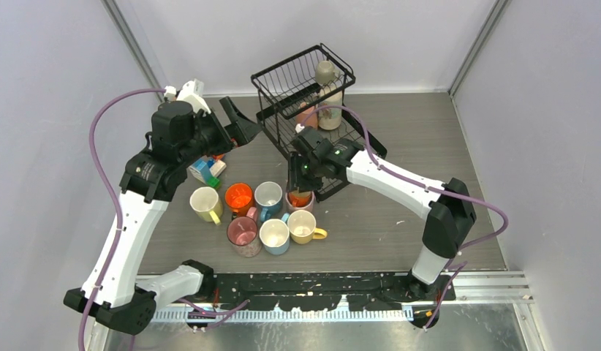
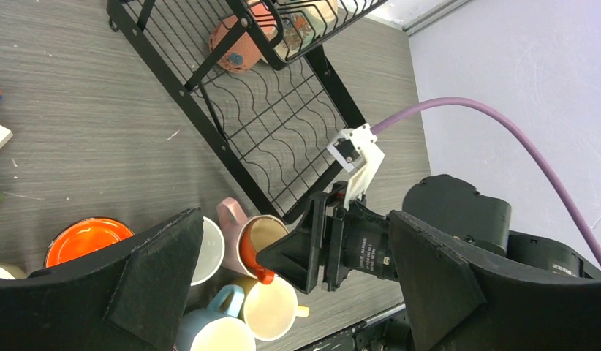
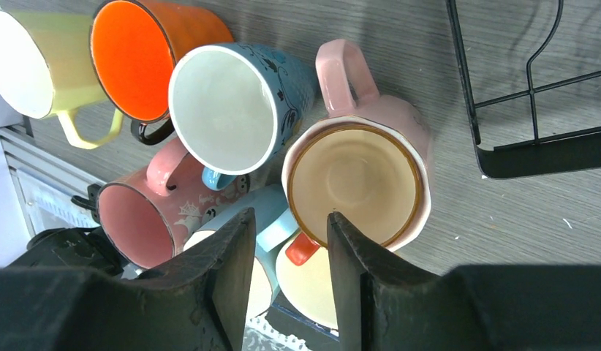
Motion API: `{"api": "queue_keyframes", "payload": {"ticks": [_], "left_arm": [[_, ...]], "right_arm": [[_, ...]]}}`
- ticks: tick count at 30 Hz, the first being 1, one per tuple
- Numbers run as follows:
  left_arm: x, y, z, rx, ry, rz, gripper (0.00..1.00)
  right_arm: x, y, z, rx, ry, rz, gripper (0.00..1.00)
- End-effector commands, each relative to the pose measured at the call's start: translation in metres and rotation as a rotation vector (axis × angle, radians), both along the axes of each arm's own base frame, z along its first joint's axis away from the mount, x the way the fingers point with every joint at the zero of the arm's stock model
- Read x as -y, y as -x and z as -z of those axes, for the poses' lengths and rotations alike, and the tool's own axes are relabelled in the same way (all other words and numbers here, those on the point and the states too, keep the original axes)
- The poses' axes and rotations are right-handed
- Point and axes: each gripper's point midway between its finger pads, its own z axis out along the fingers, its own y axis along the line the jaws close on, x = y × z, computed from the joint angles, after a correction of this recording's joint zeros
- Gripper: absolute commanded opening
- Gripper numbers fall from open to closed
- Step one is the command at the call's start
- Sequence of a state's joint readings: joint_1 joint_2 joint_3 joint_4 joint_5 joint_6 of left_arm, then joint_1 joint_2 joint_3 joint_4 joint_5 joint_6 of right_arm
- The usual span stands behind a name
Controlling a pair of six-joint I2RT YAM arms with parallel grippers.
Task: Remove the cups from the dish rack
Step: Place the cup into the cup, then unload the cup from the dish rack.
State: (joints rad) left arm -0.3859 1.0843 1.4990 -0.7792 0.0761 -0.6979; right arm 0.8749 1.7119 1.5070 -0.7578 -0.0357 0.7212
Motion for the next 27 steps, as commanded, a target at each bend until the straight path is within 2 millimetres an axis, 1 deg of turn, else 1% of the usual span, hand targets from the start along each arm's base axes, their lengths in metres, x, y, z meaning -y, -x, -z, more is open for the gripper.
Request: {"api": "queue_keyframes", "payload": {"ticks": [1,4,6,8,11,14,16,17,20,27], "left_arm": [[0.004,0.000,-0.006,0.024,0.004,0.024,1.00],[0.004,0.000,-0.007,0.026,0.005,0.026,1.00],[0.005,0.000,-0.006,0.024,0.008,0.029,1.00],[0.006,0.000,-0.005,0.021,0.008,0.033,1.00],[0.006,0.000,-0.005,0.021,0.008,0.036,1.00],[0.009,-0.001,-0.004,0.018,0.009,0.049,1.00],[0.011,-0.002,-0.002,0.013,0.008,0.057,1.00],[0.012,-0.003,-0.002,0.010,0.008,0.062,1.00],[0.016,-0.005,-0.001,0.007,0.012,0.076,1.00],[0.030,-0.013,-0.002,0.001,-0.010,0.109,1.00]], "right_arm": [[0.001,-0.004,-0.036,0.084,-0.065,0.019,0.47],[0.007,-0.011,-0.044,0.126,-0.056,0.048,0.50],[0.011,-0.014,-0.049,0.139,-0.060,0.060,0.56],[0.015,-0.018,-0.055,0.157,-0.070,0.076,0.63],[0.023,-0.025,-0.066,0.188,-0.088,0.107,0.78],[0.034,-0.033,-0.078,0.215,-0.114,0.149,0.87],[0.045,-0.040,-0.088,0.239,-0.134,0.188,0.91],[0.050,-0.044,-0.093,0.251,-0.145,0.209,0.99],[0.071,-0.059,-0.108,0.284,-0.174,0.276,1.00],[0.118,-0.091,-0.134,0.354,-0.216,0.399,1.00]]}}
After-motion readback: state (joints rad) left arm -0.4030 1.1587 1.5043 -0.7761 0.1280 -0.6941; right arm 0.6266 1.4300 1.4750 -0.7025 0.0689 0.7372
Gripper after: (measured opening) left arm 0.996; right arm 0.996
